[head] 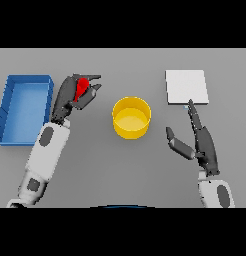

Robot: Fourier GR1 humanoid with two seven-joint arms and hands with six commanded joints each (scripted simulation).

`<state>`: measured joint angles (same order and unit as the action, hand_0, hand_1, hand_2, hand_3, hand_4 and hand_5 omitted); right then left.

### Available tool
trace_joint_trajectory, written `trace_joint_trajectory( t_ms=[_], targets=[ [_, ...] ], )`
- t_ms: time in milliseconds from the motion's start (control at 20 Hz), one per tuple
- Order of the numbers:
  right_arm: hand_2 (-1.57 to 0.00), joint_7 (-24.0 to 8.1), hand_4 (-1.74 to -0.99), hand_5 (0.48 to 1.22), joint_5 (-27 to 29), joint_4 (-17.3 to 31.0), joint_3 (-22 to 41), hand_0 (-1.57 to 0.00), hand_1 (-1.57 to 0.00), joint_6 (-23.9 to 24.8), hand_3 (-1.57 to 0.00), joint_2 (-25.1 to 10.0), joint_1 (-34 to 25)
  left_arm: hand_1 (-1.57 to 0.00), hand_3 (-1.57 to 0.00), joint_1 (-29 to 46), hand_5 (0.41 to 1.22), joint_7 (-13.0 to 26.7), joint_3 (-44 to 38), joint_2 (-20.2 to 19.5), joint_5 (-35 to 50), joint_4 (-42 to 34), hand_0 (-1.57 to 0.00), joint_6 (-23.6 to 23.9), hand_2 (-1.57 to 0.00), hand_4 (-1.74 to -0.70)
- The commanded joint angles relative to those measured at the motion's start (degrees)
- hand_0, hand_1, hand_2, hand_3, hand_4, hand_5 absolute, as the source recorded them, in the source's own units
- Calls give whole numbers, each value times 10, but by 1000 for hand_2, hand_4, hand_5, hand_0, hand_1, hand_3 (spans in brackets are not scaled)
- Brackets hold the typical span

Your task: Pick up the red beaker and tilt it to pour out 1 green nut into yellow bowl. Pick up the yellow bowl and place it on the metallic measuring scale.

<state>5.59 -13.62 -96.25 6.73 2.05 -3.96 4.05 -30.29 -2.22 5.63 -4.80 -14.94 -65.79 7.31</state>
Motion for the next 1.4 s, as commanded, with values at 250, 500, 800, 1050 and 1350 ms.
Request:
trace_joint_trajectory(
  t_ms=[250,500,800,1050,1350],
  targets=[
    [1,5,-1243,705,-5,-10,4,1,1,0,1,-2,11,-1563,-1563,-27,1114,48,72,-52,-57,-9,-1563,-45,-1563,-1733],
    [1,-14,-1260,719,-4,-23,3,1,1,-2,1,-5,12,-1568,-1568,-88,1123,57,153,-89,-151,36,-1568,-55,-1568,-1738],
    [1,-4,-1268,720,4,-16,3,1,1,-5,1,1,9,-1570,-1570,-186,1186,48,268,-118,-275,105,-1570,-87,-1570,-1740],
    [1,5,-1253,688,2,-20,4,1,1,-1,1,5,17,-1571,-1571,-262,1209,30,359,-122,-342,149,-1571,-156,-1571,-1637],
    [1,3,-1198,650,2,-20,-1,1,1,10,1,12,14,-1571,-1571,-331,1218,7,445,-109,-383,190,-1571,-221,-1571,-1709]
  ],
)
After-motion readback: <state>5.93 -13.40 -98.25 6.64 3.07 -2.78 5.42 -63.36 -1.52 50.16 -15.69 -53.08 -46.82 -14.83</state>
